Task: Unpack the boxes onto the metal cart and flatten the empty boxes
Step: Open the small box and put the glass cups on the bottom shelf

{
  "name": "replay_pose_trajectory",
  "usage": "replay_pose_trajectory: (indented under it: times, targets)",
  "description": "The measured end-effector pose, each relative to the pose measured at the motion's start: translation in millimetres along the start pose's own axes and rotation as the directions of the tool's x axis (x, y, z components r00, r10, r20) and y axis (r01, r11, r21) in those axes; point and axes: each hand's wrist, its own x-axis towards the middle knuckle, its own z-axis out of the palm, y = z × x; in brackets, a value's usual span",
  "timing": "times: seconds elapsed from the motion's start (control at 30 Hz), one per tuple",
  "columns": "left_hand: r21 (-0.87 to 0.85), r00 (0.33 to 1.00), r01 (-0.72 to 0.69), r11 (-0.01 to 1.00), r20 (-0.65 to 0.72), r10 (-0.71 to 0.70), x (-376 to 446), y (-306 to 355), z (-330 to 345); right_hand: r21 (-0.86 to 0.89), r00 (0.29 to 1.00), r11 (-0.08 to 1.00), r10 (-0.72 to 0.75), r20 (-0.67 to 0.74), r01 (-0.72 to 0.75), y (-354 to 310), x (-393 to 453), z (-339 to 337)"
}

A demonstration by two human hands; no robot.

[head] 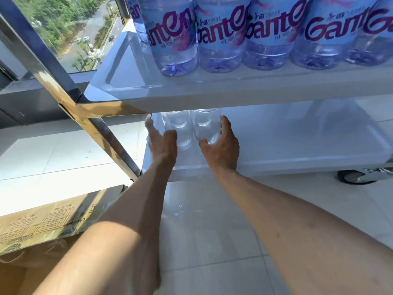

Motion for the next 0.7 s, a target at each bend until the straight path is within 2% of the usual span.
replay_pose_trajectory:
  times: [0.07,0.13,0.2,0.3,0.37,0.43,0.5,0.57,0.63,0.7]
  targets:
    - [-0.161,0.99,0.117,0.98,-0.061,-0.128,9,6,-2,0.024,0.998,0.998,0.057,0.027,-0.058,5,2,3]
    - [-0.133,0.984,0.172,0.976,-0.013,-0.175,18,10,-4,-0.019,0.994,0.995,0.102,0.045,-0.101,11,2,6]
    - [-0.021,0.989,0.141,0.99,0.048,-0.14,16,10,-3,-0.082,0.993,0.991,0.106,0.052,-0.102,14,-2,8]
    - [0.176,0.998,0.031,0.984,0.056,-0.042,7,2,-5,-0.159,0.995,0.982,0.104,0.002,-0.102,10,-7,8]
    - [0.353,0.997,-0.069,0.933,0.067,0.048,4,-5,-12,-0.255,0.994,0.961,0.098,-0.047,-0.107,5,-9,4]
    - [0.504,0.975,-0.206,0.839,0.177,0.133,-3,-9,-25,-0.303,0.995,0.947,0.096,-0.041,-0.104,2,-12,-4]
    - [0.596,0.913,-0.379,0.708,0.364,0.182,-14,-8,-39,-0.319,0.992,0.939,0.117,-0.049,-0.127,2,-19,-11]
    - [0.661,0.854,-0.495,0.563,0.489,0.176,-26,-4,-59,-0.276,0.982,0.943,0.169,-0.086,-0.187,-2,-32,-14]
    - [0.713,0.868,-0.462,0.526,0.486,0.104,-33,3,-89,-0.174,0.972,0.956,0.228,-0.063,-0.236,-15,-50,-13]
    - [0.77,0.921,-0.279,0.574,0.384,-0.067,-38,18,-122,-0.089,0.982,0.98,0.182,0.054,-0.177,-35,-76,-7]
